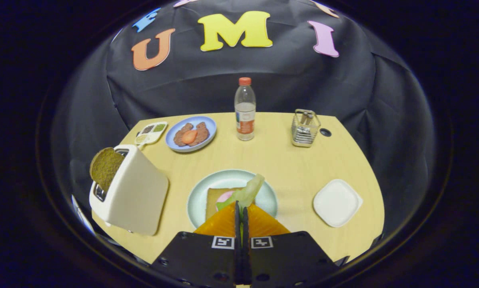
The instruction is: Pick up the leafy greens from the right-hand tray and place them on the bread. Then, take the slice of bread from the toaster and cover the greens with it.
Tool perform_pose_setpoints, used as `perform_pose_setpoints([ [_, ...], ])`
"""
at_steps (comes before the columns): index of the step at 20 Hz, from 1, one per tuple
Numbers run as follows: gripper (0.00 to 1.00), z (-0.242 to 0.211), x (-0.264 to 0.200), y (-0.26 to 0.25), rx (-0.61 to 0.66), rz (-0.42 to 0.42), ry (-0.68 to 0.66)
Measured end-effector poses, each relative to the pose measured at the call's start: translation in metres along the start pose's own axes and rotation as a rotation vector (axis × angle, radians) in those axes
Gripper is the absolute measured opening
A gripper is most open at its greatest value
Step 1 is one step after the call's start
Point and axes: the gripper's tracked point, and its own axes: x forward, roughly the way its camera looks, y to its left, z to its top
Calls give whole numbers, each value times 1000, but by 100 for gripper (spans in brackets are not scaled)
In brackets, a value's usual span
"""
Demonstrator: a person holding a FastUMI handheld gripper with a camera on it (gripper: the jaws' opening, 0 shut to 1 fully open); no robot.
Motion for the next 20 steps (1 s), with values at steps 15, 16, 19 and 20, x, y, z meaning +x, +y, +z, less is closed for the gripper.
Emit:
perform_pose_setpoints([
  [15, 7, 1, 85, 4, -36, 12, 95],
  [16, 8, -1, 88, 1, -37, 7, 103],
  [19, 12, -6, 94, -4, -44, 13, 126],
  [20, 14, -7, 94, -6, -49, 12, 127],
])
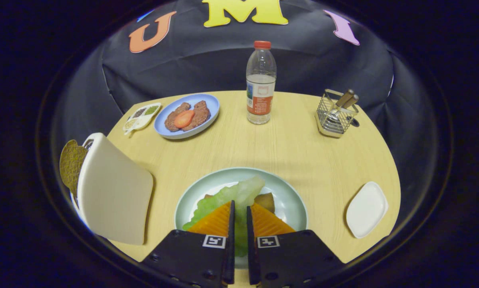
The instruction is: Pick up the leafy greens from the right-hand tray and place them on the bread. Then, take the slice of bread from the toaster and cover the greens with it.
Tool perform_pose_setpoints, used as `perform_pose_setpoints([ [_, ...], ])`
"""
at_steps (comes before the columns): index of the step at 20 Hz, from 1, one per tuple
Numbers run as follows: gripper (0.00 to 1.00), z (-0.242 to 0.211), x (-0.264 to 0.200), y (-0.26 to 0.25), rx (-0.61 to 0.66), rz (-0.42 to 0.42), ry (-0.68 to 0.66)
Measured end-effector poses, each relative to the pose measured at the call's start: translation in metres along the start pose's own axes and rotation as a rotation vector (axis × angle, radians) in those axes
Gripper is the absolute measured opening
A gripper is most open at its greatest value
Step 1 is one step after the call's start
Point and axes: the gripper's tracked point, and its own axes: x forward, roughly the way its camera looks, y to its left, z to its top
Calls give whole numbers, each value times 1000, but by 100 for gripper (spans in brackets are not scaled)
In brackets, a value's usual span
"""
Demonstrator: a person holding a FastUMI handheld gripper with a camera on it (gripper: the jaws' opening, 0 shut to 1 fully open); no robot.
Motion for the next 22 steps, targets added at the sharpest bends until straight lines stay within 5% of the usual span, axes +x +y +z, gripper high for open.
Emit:
perform_pose_setpoints([
  [10, 33, 0, -1, -24, -17, -66, -6],
  [17, 73, 5, -39, -9, -36, -45, -56],
  [22, 89, 18, -69, 18, -102, -31, -114],
])
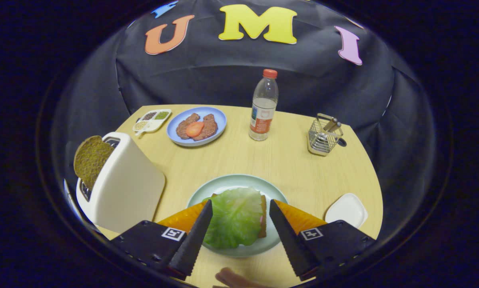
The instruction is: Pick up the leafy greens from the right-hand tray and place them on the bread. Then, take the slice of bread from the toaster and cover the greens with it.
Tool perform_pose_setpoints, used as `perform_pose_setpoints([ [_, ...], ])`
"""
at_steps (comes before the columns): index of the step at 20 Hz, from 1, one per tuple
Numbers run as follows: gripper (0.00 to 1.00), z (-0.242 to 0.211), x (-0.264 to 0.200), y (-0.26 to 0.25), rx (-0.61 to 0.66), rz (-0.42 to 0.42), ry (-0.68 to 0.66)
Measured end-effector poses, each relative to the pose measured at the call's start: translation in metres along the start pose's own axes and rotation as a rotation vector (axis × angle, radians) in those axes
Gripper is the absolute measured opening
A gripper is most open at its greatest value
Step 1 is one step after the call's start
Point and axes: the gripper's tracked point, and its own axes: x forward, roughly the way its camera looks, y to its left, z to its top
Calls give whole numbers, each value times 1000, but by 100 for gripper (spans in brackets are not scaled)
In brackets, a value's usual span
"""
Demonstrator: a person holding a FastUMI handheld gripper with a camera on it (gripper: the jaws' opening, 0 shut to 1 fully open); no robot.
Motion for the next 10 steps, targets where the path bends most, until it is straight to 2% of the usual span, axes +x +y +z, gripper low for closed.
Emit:
perform_pose_setpoints([
  [1, 98, 6, -6, 4, -9, -4, -14],
  [4, 98, 27, -22, 18, -9, -24, -48],
  [10, 96, 64, -61, 68, 45, 24, -71],
])
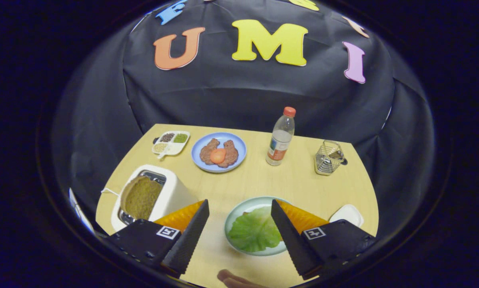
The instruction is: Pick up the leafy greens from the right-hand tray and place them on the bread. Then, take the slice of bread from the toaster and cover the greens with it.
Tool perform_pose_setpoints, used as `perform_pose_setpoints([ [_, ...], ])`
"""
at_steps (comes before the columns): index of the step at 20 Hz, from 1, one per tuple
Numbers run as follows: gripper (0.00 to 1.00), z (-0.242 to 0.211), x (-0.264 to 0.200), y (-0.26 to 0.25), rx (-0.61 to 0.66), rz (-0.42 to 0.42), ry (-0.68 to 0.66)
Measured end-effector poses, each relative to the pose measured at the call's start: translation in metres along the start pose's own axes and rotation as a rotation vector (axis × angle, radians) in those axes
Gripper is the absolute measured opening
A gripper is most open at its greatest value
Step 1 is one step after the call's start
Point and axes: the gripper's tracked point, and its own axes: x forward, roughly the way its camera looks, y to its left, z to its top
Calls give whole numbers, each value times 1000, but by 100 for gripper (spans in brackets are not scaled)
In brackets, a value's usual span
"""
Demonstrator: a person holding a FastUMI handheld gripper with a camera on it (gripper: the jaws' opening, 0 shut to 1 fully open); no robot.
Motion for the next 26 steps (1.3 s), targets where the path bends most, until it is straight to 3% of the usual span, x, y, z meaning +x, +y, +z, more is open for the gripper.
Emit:
perform_pose_setpoints([
  [12, 96, 9, -16, 131, -21, 132, 33],
  [16, 96, -4, -3, 148, -24, 104, 78],
  [24, 66, -18, 15, 162, 14, 53, 160],
  [25, 54, -18, 14, 163, 11, 50, 164],
  [26, 53, -18, 16, 165, 7, 49, 164],
])
